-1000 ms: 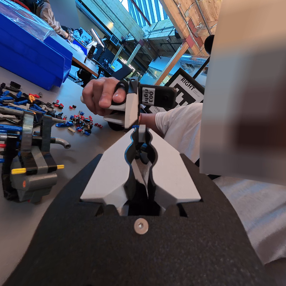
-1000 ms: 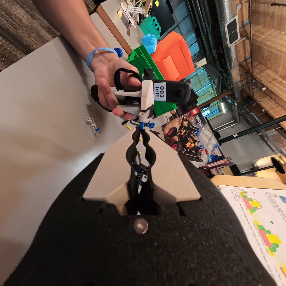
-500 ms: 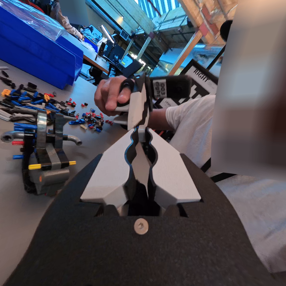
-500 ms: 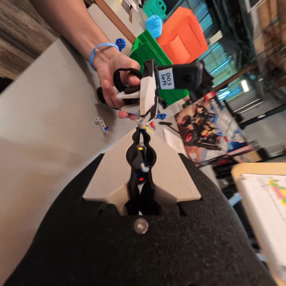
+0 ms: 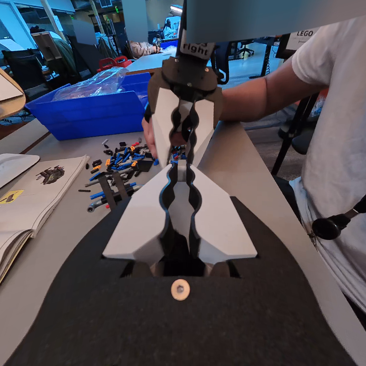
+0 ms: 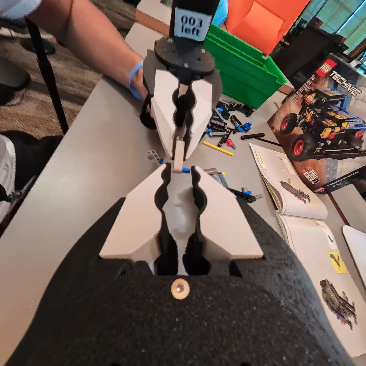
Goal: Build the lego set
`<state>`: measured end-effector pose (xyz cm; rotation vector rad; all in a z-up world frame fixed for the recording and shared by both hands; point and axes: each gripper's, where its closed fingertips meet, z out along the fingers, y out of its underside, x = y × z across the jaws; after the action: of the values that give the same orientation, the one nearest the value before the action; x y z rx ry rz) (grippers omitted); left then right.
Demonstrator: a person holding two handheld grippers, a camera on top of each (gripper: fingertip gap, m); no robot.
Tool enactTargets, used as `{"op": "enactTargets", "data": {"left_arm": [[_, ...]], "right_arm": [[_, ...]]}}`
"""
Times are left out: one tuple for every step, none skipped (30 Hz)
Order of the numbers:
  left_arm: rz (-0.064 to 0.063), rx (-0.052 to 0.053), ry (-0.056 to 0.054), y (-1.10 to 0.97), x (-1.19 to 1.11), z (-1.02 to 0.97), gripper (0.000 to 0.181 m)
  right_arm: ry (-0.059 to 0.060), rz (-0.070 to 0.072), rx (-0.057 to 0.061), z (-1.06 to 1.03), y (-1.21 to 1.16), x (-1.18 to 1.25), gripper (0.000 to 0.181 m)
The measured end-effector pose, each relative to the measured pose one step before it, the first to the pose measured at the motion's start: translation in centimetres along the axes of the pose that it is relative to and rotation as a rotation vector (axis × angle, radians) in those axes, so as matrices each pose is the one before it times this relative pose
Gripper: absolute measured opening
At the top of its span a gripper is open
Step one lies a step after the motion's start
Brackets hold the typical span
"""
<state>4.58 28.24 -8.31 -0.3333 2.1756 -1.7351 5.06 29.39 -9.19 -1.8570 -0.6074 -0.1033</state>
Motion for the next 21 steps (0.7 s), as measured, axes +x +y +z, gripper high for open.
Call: {"op": "enactTargets", "data": {"left_arm": [[0.0022,0.0073,0.0028,-0.117,0.091,0.030,0.006],[0.0037,0.0004,0.0009,-0.017,0.047,0.019,0.006],[0.0091,0.0016,-0.0074,-0.071,-0.019,0.003,0.006],[0.0131,-0.0030,-0.0107,-0.011,-0.021,0.037,0.006],[0.0166,-0.0084,-0.0078,0.090,-0.007,0.061,0.006],[0.0173,-0.0125,-0.0127,0.138,-0.091,0.055,0.006],[0.0212,-0.0188,-0.0181,0.200,-0.119,0.068,0.006],[0.0276,-0.0258,-0.0138,0.310,-0.019,0.106,0.006],[0.0292,-0.0236,-0.0150,0.305,-0.022,0.086,0.006],[0.0211,-0.0151,-0.0165,0.197,-0.075,0.068,0.006],[0.0059,-0.0104,-0.0042,0.142,-0.032,0.046,0.006],[-0.0023,-0.0077,0.0003,0.107,-0.023,0.030,0.006],[0.0025,-0.0045,-0.0019,0.076,-0.016,0.034,0.006],[0.0032,-0.0037,0.0042,0.055,0.091,0.045,0.006],[0.0025,0.0010,0.0013,-0.023,0.099,0.038,0.006],[0.0070,0.0058,-0.0011,-0.126,0.065,0.013,0.006],[0.0053,0.0001,0.0028,-0.068,0.078,0.027,0.007],[0.0053,-0.0056,-0.0025,0.034,0.015,0.041,0.007],[0.0133,-0.0084,-0.0103,0.099,-0.045,0.054,0.006],[0.0190,-0.0075,-0.0157,0.083,-0.082,0.067,0.006],[0.0210,-0.0054,-0.0181,0.061,-0.128,0.034,0.006]], "right_arm": [[0.0111,-0.0194,-0.0275,0.112,0.448,0.002,0.018],[0.0107,-0.0132,-0.0018,-0.006,0.047,0.010,0.016],[0.0093,-0.0018,0.0046,-0.029,-0.055,0.077,0.016],[-0.0053,0.0077,-0.0030,-0.015,0.059,0.015,0.015],[-0.0112,0.0081,-0.0078,0.000,0.133,-0.051,0.015],[0.0032,0.0027,-0.0074,0.057,0.139,0.088,0.015],[0.0093,-0.0065,-0.0081,0.102,0.219,0.105,0.015],[0.0001,-0.0080,-0.0168,0.128,0.309,-0.063,0.015],[0.0082,-0.0032,-0.0179,0.129,0.280,0.016,0.015],[0.0144,-0.0076,-0.0122,0.096,0.163,0.114,0.015],[0.0049,-0.0100,-0.0141,0.071,0.156,0.000,0.015],[0.0056,-0.0052,-0.0157,0.045,0.138,0.034,0.015],[0.0027,-0.0054,-0.0156,0.026,0.102,0.010,0.015],[-0.0075,-0.0036,-0.0175,-0.015,0.107,-0.158,0.015],[0.0003,-0.0106,-0.0128,-0.089,0.034,-0.055,0.015],[0.0080,-0.0148,0.0018,-0.142,-0.067,-0.002,0.014],[0.0032,-0.0088,0.0002,-0.059,0.020,-0.073,0.014],[0.0076,-0.0042,-0.0004,0.041,0.073,0.033,0.014],[0.0025,0.0025,-0.0029,0.056,0.098,0.058,0.014],[-0.0044,0.0153,-0.0056,0.062,0.071,0.075,0.015],[0.0004,0.0197,-0.0015,0.054,0.016,0.127,0.015]]}}
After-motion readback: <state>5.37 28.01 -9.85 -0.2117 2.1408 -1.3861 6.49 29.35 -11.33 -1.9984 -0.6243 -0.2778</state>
